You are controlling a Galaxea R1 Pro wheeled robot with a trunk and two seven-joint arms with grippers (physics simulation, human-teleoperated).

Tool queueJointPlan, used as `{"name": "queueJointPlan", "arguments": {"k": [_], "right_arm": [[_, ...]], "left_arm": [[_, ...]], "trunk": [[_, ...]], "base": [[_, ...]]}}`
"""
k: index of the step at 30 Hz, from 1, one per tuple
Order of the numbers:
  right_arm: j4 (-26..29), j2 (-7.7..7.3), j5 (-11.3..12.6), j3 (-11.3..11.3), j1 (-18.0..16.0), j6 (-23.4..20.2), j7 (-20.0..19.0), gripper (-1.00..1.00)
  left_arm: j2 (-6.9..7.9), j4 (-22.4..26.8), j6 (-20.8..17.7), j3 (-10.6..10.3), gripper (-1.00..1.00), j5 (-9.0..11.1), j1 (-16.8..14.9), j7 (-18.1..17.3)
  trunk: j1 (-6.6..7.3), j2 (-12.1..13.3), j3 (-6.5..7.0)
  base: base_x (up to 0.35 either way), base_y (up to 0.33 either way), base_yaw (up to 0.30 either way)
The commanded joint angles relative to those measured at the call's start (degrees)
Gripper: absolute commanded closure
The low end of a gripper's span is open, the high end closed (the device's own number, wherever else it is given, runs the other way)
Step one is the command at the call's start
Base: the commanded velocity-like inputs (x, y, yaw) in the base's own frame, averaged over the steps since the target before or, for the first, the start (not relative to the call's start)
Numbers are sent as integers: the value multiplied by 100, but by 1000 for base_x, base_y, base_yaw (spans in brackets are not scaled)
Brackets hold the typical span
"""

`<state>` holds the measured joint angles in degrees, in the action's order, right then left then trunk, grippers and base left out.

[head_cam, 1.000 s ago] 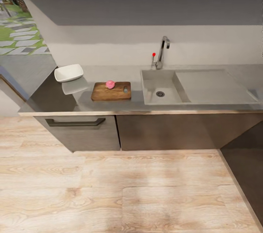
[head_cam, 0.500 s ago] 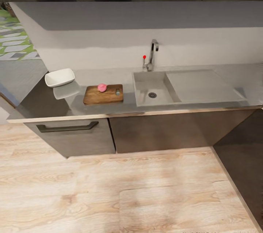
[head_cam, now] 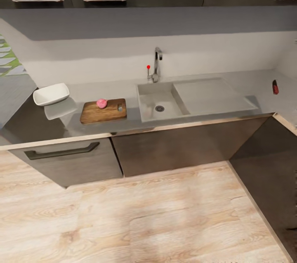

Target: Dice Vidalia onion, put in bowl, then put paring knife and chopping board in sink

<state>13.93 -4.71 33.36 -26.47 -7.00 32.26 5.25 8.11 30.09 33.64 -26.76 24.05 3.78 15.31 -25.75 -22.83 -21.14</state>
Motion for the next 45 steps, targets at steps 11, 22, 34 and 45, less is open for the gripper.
{"name": "queueJointPlan", "arguments": {"k": [11,22,34,45], "right_arm": [[5,-3,5,-47,-2,9,55,-100],[5,-3,4,-46,-2,9,55,-100],[5,-3,4,-51,-3,9,55,-100],[5,-3,4,-51,-3,9,55,-100]], "left_arm": [[6,5,11,-48,-100,30,0,51],[-25,-60,11,-48,-100,30,0,51],[-29,-110,10,-47,-100,30,-3,51],[-29,-118,9,-48,-100,30,-3,51]], "trunk": [[-3,-9,73],[-3,-9,153],[-3,-9,241],[-3,-9,322]], "base": [[0,0,-197],[0,0,-197],[0,0,-197],[0,0,-190]]}}
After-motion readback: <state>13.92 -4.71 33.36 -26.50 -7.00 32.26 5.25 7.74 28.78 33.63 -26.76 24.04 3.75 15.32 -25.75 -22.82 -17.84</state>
